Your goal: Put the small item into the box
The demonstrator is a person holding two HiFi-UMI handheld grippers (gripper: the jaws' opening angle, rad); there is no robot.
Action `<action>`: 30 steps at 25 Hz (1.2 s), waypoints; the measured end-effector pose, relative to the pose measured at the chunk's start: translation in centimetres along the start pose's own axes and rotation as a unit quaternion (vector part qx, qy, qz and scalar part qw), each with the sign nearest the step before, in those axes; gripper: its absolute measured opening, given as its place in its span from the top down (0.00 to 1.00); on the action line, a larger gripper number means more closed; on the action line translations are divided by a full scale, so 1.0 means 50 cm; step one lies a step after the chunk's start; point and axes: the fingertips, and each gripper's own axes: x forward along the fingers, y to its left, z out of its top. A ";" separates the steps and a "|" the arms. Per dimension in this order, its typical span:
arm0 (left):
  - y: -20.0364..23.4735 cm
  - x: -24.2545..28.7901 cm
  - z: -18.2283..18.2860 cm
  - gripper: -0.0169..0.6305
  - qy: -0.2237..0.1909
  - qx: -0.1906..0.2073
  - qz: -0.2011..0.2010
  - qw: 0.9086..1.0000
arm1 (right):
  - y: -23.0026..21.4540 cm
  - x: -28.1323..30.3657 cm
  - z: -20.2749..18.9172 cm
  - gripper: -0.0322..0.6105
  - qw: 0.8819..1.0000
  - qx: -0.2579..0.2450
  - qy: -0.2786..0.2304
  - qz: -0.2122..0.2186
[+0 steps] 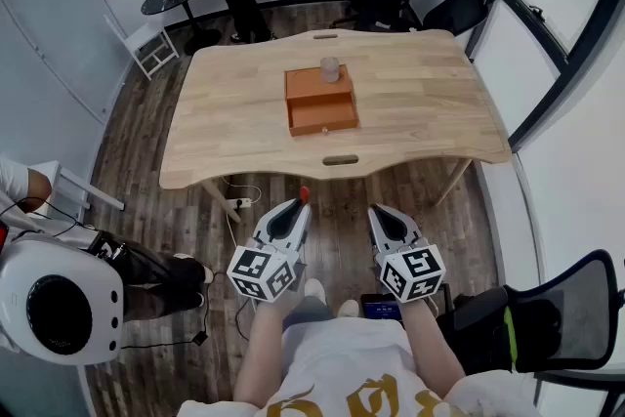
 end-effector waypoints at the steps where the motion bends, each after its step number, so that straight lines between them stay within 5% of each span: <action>1: -0.001 -0.001 -0.002 0.88 0.000 0.000 0.001 1.000 | 0.000 -0.001 -0.002 0.93 1.000 -0.001 0.001 0.001; 21: 0.010 -0.014 -0.026 0.88 0.009 -0.014 0.018 1.000 | -0.012 0.008 -0.028 0.93 0.999 0.050 0.009 0.017; 30: 0.091 0.090 -0.015 0.88 0.011 -0.021 0.016 1.000 | -0.076 0.119 -0.020 0.93 0.998 0.055 0.022 0.012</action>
